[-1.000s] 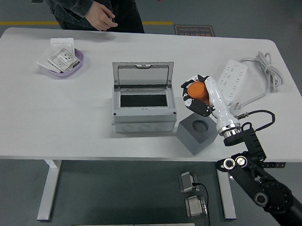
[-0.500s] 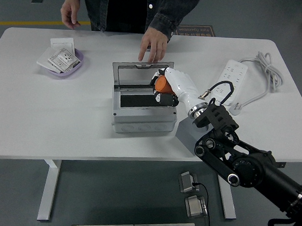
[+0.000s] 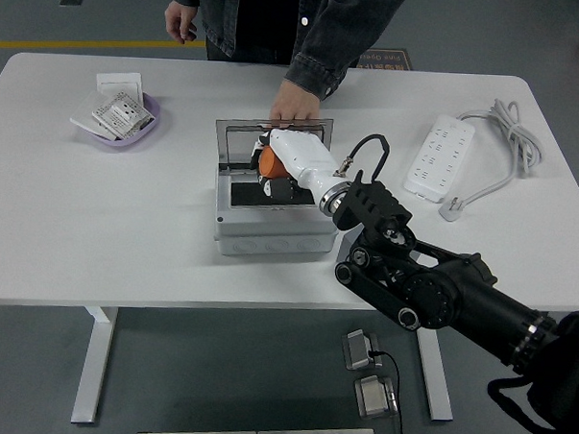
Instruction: Pick up the cylinder from the cube,place it in the box,flap close box
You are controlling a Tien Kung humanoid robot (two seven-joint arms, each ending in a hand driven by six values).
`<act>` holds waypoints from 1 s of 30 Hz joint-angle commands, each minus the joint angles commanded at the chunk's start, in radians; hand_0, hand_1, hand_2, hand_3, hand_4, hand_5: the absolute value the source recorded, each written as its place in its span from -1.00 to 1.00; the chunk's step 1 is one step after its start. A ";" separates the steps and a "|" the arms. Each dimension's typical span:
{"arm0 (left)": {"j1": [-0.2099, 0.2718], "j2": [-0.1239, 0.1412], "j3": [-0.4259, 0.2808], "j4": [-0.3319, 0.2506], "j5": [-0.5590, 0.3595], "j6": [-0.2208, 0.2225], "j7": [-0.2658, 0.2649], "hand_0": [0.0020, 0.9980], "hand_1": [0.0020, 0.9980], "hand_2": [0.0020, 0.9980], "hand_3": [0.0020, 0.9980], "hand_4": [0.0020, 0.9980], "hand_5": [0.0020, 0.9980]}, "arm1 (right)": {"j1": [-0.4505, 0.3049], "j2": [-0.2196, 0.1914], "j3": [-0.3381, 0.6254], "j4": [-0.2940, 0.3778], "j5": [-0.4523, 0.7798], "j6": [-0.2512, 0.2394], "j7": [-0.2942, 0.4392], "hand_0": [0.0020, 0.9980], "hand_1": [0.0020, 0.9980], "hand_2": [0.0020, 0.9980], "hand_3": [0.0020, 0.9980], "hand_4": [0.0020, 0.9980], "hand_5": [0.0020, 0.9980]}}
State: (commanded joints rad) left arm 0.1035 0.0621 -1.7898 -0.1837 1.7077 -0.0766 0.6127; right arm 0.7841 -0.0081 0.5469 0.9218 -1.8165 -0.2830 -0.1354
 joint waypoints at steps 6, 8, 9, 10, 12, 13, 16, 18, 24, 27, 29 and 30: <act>-0.002 0.001 0.000 0.000 0.002 -0.001 0.001 0.39 0.40 0.35 0.42 0.53 0.03 | 0.032 0.008 -0.058 -0.077 0.038 0.025 -0.010 -1.00 -0.86 -0.45 -0.57 -1.00 -1.00; -0.004 0.002 -0.001 0.000 0.004 -0.001 0.000 0.39 0.40 0.35 0.42 0.53 0.03 | 0.042 0.008 -0.075 -0.104 0.047 0.038 -0.014 -1.00 -0.86 -0.45 -0.57 -1.00 -1.00; -0.005 0.002 -0.001 0.000 0.005 -0.001 -0.001 0.40 0.40 0.34 0.42 0.53 0.03 | 0.046 0.008 -0.080 -0.114 0.051 0.042 -0.014 -1.00 -0.85 -0.45 -0.57 -1.00 -1.00; -0.006 0.003 -0.001 0.001 0.005 -0.001 -0.002 0.40 0.40 0.34 0.42 0.53 0.03 | 0.049 0.008 -0.083 -0.123 0.056 0.045 -0.012 -1.00 -0.85 -0.45 -0.57 -1.00 -1.00; -0.007 0.003 -0.002 0.001 0.008 -0.002 -0.002 0.40 0.40 0.34 0.42 0.53 0.03 | 0.053 0.008 -0.085 -0.131 0.067 0.049 -0.006 -1.00 -0.85 -0.45 -0.57 -1.00 -1.00; -0.007 0.003 -0.002 0.000 0.009 -0.002 -0.001 0.40 0.40 0.34 0.42 0.53 0.03 | 0.055 0.008 -0.083 -0.134 0.075 0.053 0.002 -1.00 -0.85 -0.45 -0.57 -1.00 -1.00; -0.006 0.003 -0.003 0.000 0.012 -0.003 0.000 0.40 0.41 0.34 0.42 0.53 0.03 | 0.057 0.008 -0.079 -0.134 0.096 0.058 0.020 -1.00 -0.83 -0.42 -0.55 -1.00 -1.00; -0.007 0.002 -0.003 0.000 0.014 -0.004 0.000 0.40 0.41 0.34 0.42 0.53 0.03 | 0.057 0.008 -0.081 -0.133 0.111 0.058 0.033 -1.00 -0.83 -0.42 -0.55 -1.00 -1.00; -0.008 0.001 -0.006 0.001 0.021 -0.005 -0.002 0.40 0.41 0.35 0.42 0.53 0.03 | 0.056 0.008 -0.088 -0.117 0.147 0.040 0.066 -1.00 -0.66 -0.16 0.01 -0.57 -0.96; -0.009 0.001 -0.006 0.001 0.023 -0.005 -0.003 0.40 0.41 0.35 0.42 0.53 0.03 | 0.056 0.008 -0.087 -0.112 0.154 0.035 0.078 -0.80 -0.42 0.12 0.35 -0.30 -0.41; -0.010 0.001 -0.007 0.001 0.025 -0.006 -0.004 0.40 0.41 0.35 0.42 0.53 0.03 | 0.057 0.008 -0.085 -0.111 0.159 0.033 0.088 -0.80 -0.42 0.12 0.35 -0.30 -0.41; -0.010 0.001 -0.006 0.002 0.026 -0.006 -0.004 0.40 0.41 0.35 0.42 0.53 0.03 | 0.057 0.008 -0.083 -0.112 0.161 0.032 0.092 -0.80 -0.42 0.12 0.35 -0.30 -0.41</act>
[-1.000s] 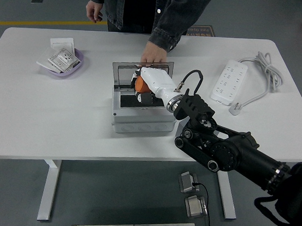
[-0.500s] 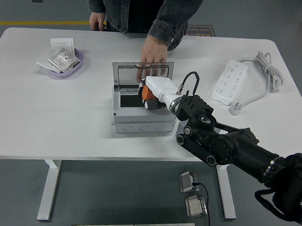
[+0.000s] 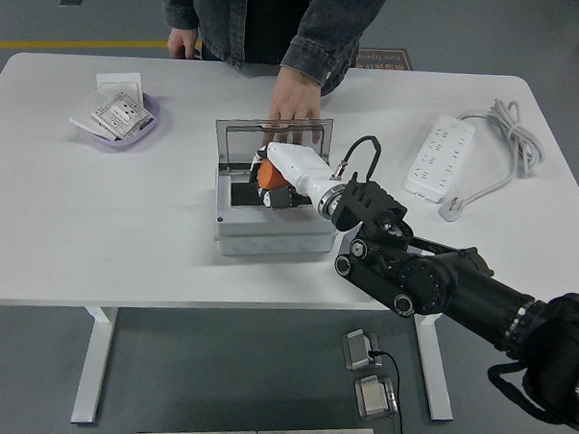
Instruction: Pick up the cylinder from the cube,place it in the box,flap close box
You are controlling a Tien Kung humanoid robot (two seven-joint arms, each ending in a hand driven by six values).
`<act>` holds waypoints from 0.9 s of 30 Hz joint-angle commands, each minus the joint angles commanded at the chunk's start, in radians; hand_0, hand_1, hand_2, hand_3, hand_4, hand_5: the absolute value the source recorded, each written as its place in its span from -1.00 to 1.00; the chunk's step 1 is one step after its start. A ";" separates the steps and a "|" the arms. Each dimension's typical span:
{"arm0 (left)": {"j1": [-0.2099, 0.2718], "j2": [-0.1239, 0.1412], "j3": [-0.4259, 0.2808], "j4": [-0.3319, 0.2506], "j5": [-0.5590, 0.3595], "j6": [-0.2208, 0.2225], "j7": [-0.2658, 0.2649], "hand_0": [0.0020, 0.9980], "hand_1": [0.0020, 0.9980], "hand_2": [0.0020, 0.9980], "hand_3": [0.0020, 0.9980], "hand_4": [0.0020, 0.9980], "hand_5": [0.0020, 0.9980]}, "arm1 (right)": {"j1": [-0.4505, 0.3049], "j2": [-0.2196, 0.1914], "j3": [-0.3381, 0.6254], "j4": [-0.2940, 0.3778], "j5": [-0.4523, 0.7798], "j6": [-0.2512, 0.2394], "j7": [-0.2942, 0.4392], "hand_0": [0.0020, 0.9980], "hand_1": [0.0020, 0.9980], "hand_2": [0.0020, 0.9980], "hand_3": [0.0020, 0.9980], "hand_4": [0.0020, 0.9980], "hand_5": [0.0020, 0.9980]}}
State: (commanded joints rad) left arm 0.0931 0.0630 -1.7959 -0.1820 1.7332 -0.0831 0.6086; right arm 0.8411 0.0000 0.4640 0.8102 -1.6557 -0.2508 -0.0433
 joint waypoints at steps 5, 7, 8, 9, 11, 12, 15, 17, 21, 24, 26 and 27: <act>-0.001 -0.001 0.002 0.002 0.002 -0.001 -0.003 0.40 0.41 0.35 0.42 0.53 0.03 | 0.000 0.000 0.009 -0.003 0.009 0.000 0.020 -0.75 -0.34 0.21 0.45 0.27 -0.15; -0.001 -0.001 -0.001 0.002 0.007 -0.001 -0.004 0.40 0.41 0.35 0.42 0.53 0.03 | -0.001 0.000 0.014 -0.006 0.008 0.003 0.027 -0.75 -0.34 0.21 0.45 0.27 -0.15; -0.002 -0.002 -0.002 0.002 0.009 -0.001 -0.004 0.40 0.41 0.35 0.42 0.53 0.03 | -0.002 0.000 0.017 -0.007 0.007 0.005 0.030 -0.75 -0.34 0.21 0.45 0.27 -0.15; -0.002 -0.002 -0.003 0.002 0.011 -0.001 -0.005 0.40 0.41 0.34 0.42 0.53 0.03 | -0.002 0.000 0.019 -0.008 0.005 0.006 0.033 -0.63 -0.29 0.26 0.59 0.76 0.18; -0.003 -0.002 -0.004 0.002 0.014 -0.002 -0.005 0.40 0.41 0.34 0.42 0.53 0.03 | -0.002 0.000 0.024 -0.010 0.002 0.010 0.041 -0.63 -0.29 0.26 0.59 0.76 0.18; -0.003 -0.003 -0.005 0.002 0.017 -0.002 -0.005 0.40 0.41 0.34 0.42 0.53 0.03 | -0.003 0.000 0.027 -0.012 0.000 0.012 0.045 -0.63 -0.29 0.26 0.59 0.76 0.18; -0.003 -0.003 -0.006 0.002 0.023 -0.004 -0.005 0.40 0.41 0.32 0.41 0.53 0.03 | -0.003 0.000 0.033 -0.015 -0.003 0.016 0.052 -0.57 -0.32 0.23 0.58 0.99 0.33; -0.004 -0.004 -0.008 0.002 0.028 -0.005 -0.005 0.40 0.41 0.32 0.41 0.53 0.03 | -0.003 0.000 0.037 -0.018 -0.006 0.019 0.054 -0.57 -0.32 0.23 0.58 0.99 0.33; -0.004 -0.004 -0.008 0.002 0.035 -0.007 -0.007 0.39 0.40 0.28 0.39 0.52 0.02 | -0.006 0.000 0.042 -0.023 -0.003 0.022 0.057 -0.19 -0.11 0.24 0.56 1.00 0.34; -0.003 -0.004 -0.001 0.002 0.031 -0.008 -0.010 0.39 0.40 0.28 0.39 0.52 0.02 | -0.013 0.000 0.046 -0.025 0.017 0.021 0.066 -0.19 -0.11 0.24 0.56 1.00 0.34; 0.000 -0.003 0.002 0.002 0.029 -0.009 -0.011 0.39 0.40 0.28 0.39 0.52 0.02 | -0.017 0.000 0.049 -0.026 0.028 0.018 0.072 -0.19 -0.11 0.24 0.56 1.00 0.34; 0.000 -0.003 0.003 0.002 0.028 -0.008 -0.012 0.39 0.40 0.26 0.38 0.51 -0.01 | -0.018 0.000 0.051 -0.026 0.031 0.016 0.073 -0.02 -0.09 0.20 0.55 1.00 0.35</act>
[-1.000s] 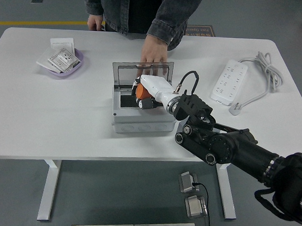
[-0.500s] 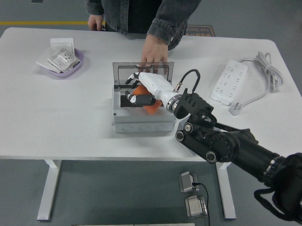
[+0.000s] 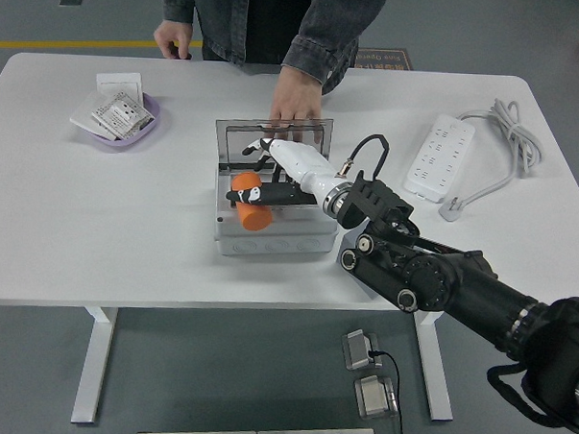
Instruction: Pick up the cylinder from the cube,place it in the box,flap close box
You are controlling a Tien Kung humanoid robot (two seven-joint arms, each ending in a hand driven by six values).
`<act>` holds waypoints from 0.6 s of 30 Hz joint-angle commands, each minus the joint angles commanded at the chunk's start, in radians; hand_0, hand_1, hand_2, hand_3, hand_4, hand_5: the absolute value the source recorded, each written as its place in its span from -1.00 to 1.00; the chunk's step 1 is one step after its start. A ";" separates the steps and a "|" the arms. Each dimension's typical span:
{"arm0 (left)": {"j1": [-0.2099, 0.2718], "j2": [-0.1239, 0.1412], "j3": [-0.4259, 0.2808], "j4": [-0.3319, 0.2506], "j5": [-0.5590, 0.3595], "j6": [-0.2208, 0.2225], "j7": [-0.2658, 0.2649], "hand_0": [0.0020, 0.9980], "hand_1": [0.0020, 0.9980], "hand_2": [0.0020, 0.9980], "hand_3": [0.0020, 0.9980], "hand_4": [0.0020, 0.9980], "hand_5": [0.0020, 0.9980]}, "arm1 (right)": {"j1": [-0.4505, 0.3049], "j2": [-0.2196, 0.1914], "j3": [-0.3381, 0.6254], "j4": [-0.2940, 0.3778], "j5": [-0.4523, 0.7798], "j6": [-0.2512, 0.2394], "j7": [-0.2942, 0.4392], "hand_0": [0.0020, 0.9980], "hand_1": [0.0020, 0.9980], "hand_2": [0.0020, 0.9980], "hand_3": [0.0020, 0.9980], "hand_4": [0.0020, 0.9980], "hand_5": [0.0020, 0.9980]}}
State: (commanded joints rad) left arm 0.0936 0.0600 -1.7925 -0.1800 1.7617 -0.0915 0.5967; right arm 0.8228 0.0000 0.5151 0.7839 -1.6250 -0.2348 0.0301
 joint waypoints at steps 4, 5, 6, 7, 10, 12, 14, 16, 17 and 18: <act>0.002 0.002 -0.003 0.000 0.006 -0.001 -0.002 0.39 0.40 0.26 0.38 0.51 -0.01 | -0.004 0.000 0.004 -0.001 0.007 -0.004 0.003 -0.02 -0.09 0.20 0.55 1.00 0.35; 0.002 0.002 -0.004 0.000 0.009 -0.002 -0.003 0.39 0.40 0.26 0.38 0.51 -0.01 | -0.004 0.000 0.005 -0.001 0.009 -0.005 0.004 -0.02 -0.09 0.20 0.55 1.00 0.35; 0.002 0.002 -0.003 0.000 0.007 -0.004 -0.004 0.39 0.40 0.26 0.37 0.50 -0.05 | -0.005 0.000 0.005 -0.002 0.009 -0.004 0.003 0.00 -0.14 0.17 0.54 1.00 0.34; 0.002 0.002 -0.001 0.000 0.004 -0.004 -0.006 0.39 0.40 0.26 0.37 0.50 -0.05 | -0.006 0.000 0.005 -0.003 0.010 -0.004 0.003 0.00 -0.14 0.17 0.54 1.00 0.34; 0.002 0.001 0.001 0.000 0.003 -0.006 -0.010 0.39 0.40 0.26 0.37 0.50 -0.05 | -0.006 0.000 0.005 -0.003 0.010 -0.005 0.003 0.00 -0.14 0.17 0.54 1.00 0.34; 0.002 0.000 0.000 0.000 0.005 -0.007 -0.012 0.39 0.40 0.25 0.35 0.49 -0.08 | -0.006 0.000 0.005 -0.002 0.007 -0.004 0.001 0.00 -0.17 0.15 0.50 1.00 0.37; 0.003 0.000 -0.002 0.000 0.007 -0.009 -0.012 0.39 0.40 0.25 0.35 0.49 -0.08 | -0.006 0.000 0.006 0.001 0.003 -0.002 -0.002 0.00 -0.17 0.15 0.50 1.00 0.37; 0.005 -0.001 -0.006 0.000 0.013 -0.011 -0.011 0.39 0.40 0.25 0.35 0.49 -0.08 | -0.009 0.000 0.011 0.009 -0.006 0.001 -0.007 0.00 -0.17 0.15 0.50 1.00 0.37; 0.006 -0.002 -0.008 0.000 0.016 -0.012 -0.011 0.39 0.40 0.25 0.35 0.49 -0.08 | -0.011 0.000 0.017 0.018 -0.015 0.006 -0.013 0.00 -0.17 0.15 0.50 1.00 0.37; 0.007 -0.002 -0.009 0.000 0.017 -0.012 -0.010 0.38 0.40 0.25 0.35 0.49 -0.09 | -0.014 0.000 0.023 0.029 -0.026 0.012 -0.019 0.00 -0.19 0.12 0.47 1.00 0.38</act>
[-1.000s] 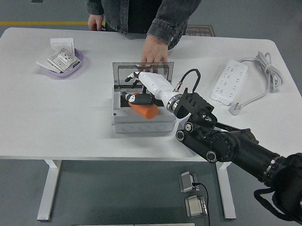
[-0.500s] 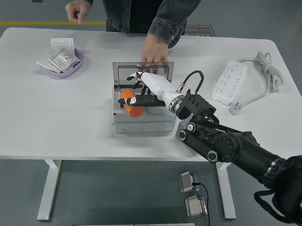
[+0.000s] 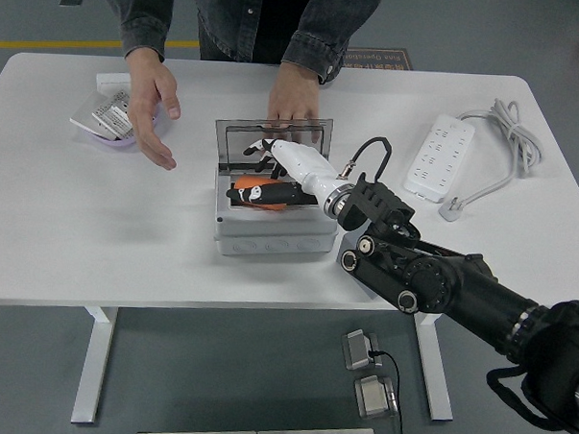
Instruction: Pick up the cylinder from the cube,place it in the box,flap close box
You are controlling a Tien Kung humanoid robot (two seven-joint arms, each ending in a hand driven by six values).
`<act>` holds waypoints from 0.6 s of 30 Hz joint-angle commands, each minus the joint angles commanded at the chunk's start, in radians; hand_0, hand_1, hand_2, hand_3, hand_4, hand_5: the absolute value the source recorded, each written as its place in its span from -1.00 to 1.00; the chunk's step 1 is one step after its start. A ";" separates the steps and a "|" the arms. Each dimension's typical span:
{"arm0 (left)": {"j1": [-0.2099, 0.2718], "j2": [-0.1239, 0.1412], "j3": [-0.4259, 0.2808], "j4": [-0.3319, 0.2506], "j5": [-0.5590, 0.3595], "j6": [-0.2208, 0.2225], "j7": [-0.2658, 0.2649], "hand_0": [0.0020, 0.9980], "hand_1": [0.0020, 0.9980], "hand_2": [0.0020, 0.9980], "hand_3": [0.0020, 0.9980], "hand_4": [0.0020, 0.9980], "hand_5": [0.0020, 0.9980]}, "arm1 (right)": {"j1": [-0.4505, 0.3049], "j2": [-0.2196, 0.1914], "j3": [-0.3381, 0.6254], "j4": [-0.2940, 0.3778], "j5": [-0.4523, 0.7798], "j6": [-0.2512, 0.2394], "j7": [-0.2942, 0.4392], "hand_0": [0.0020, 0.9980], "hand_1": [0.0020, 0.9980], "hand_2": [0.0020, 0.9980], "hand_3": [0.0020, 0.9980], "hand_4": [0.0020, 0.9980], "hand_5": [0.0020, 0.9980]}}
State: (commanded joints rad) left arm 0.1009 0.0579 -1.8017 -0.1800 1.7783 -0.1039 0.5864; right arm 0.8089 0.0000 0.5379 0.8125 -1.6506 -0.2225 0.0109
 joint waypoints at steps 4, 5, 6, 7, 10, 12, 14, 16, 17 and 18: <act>0.005 -0.002 -0.004 0.000 0.004 -0.002 0.000 0.38 0.40 0.25 0.35 0.49 -0.09 | -0.012 -0.005 0.032 0.053 -0.040 0.023 -0.021 0.00 -0.19 0.12 0.47 1.00 0.38; 0.006 -0.003 -0.006 0.000 0.007 -0.003 0.000 0.38 0.40 0.25 0.35 0.49 -0.09 | -0.014 -0.010 0.043 0.069 -0.053 0.029 -0.027 0.00 -0.19 0.12 0.47 1.00 0.38; 0.007 -0.003 -0.007 0.000 0.009 -0.004 0.000 0.38 0.39 0.24 0.34 0.48 -0.11 | -0.016 -0.013 0.052 0.079 -0.061 0.033 -0.030 -0.03 -0.23 0.08 0.43 1.00 0.40; 0.008 -0.004 -0.009 0.000 0.011 -0.005 0.001 0.38 0.39 0.24 0.34 0.48 -0.11 | -0.017 -0.019 0.062 0.091 -0.072 0.038 -0.034 -0.03 -0.23 0.08 0.43 1.00 0.40; 0.010 -0.005 -0.013 0.000 0.017 -0.008 0.001 0.38 0.39 0.24 0.34 0.48 -0.11 | -0.018 -0.036 0.092 0.118 -0.100 0.052 -0.043 -0.03 -0.23 0.08 0.43 1.00 0.40; 0.010 -0.006 -0.014 0.000 0.020 -0.010 0.001 0.38 0.39 0.23 0.33 0.49 -0.15 | -0.017 -0.044 0.105 0.124 -0.111 0.058 -0.046 -0.05 -0.24 0.10 0.41 1.00 0.44; 0.010 -0.007 -0.014 0.000 0.021 -0.011 0.000 0.38 0.39 0.23 0.33 0.49 -0.15 | -0.017 -0.052 0.119 0.129 -0.120 0.065 -0.049 -0.05 -0.24 0.10 0.41 1.00 0.44; 0.010 -0.008 -0.013 0.000 0.021 -0.012 0.000 0.38 0.39 0.23 0.33 0.49 -0.15 | -0.019 -0.063 0.135 0.138 -0.127 0.073 -0.054 -0.05 -0.24 0.10 0.41 1.00 0.44; 0.010 -0.009 -0.013 0.000 0.022 -0.012 0.000 0.38 0.39 0.23 0.33 0.49 -0.15 | -0.020 -0.066 0.140 0.142 -0.129 0.075 -0.055 -0.05 -0.24 0.10 0.41 1.00 0.44; 0.011 -0.010 -0.013 0.000 0.022 -0.013 0.000 0.38 0.39 0.23 0.32 0.50 -0.16 | -0.024 -0.072 0.148 0.151 -0.131 0.079 -0.058 -0.05 -0.25 0.10 0.39 1.00 0.46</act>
State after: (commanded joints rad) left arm 0.1119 0.0484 -1.8144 -0.1800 1.8002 -0.1164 0.5861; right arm 0.7849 -0.0720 0.6856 0.9634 -1.7818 -0.1436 -0.0472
